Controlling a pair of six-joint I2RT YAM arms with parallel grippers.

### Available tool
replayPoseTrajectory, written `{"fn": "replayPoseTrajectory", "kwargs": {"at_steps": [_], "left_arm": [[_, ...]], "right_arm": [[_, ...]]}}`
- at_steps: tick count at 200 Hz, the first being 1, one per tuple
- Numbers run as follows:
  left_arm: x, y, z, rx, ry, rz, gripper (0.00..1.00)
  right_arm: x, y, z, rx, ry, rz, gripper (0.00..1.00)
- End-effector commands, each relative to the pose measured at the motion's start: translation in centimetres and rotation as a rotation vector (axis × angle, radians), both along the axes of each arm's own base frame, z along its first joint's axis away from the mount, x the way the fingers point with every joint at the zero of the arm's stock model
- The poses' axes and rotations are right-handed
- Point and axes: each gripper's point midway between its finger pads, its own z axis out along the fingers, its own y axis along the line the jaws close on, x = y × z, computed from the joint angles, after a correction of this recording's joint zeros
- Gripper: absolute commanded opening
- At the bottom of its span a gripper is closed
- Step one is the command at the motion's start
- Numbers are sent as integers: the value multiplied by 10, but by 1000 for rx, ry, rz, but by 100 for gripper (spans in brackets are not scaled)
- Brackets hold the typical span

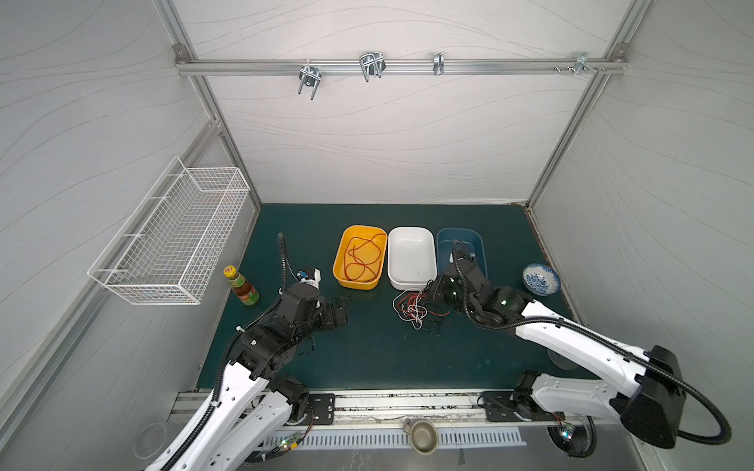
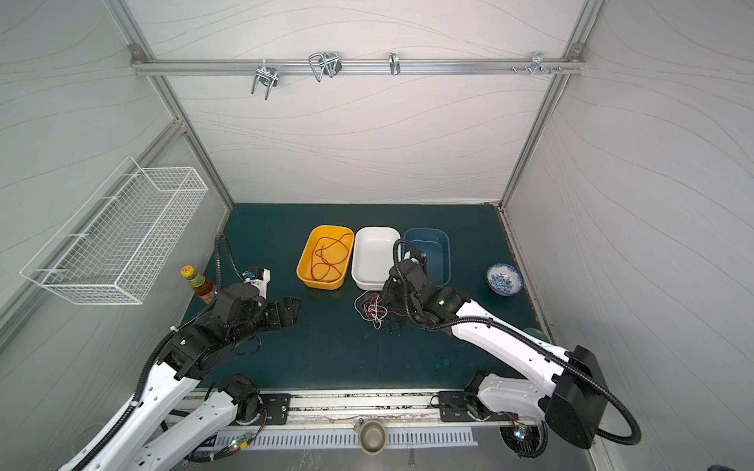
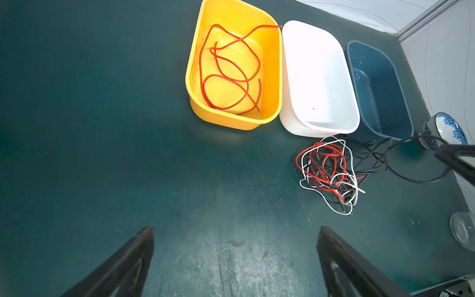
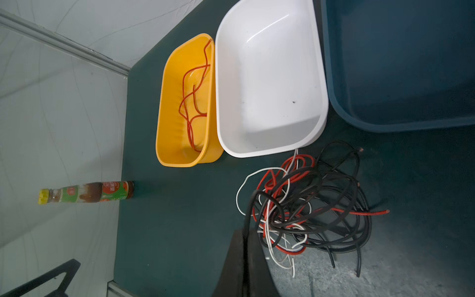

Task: Untangle the cables
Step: 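Lower the right gripper into the pile to grasp a black wire, then lift the black wire with the right gripper and carry it toward the white tub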

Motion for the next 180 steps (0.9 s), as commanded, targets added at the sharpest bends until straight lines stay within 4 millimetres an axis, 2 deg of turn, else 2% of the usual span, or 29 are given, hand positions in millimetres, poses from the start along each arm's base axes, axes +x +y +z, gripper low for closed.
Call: {"fn": "replayPoseTrajectory", "kwargs": {"at_steps": [1, 29, 70, 126, 180], "left_arm": [[6, -2, 10, -27, -45, 6, 100], [7, -2, 11, -27, -47, 5, 100], [7, -3, 10, -26, -43, 5, 100], [7, -3, 10, -26, -41, 5, 100], [7, -4, 9, -25, -35, 0, 100]], "right_arm": [[-7, 2, 29, -71, -102, 93, 0], [-17, 15, 60, -141, -210, 193, 0], [-30, 37, 92, -215, -335, 328, 0], [-44, 46, 142, -211, -476, 398, 0], [-62, 53, 178, -186, -563, 469, 0]]}}
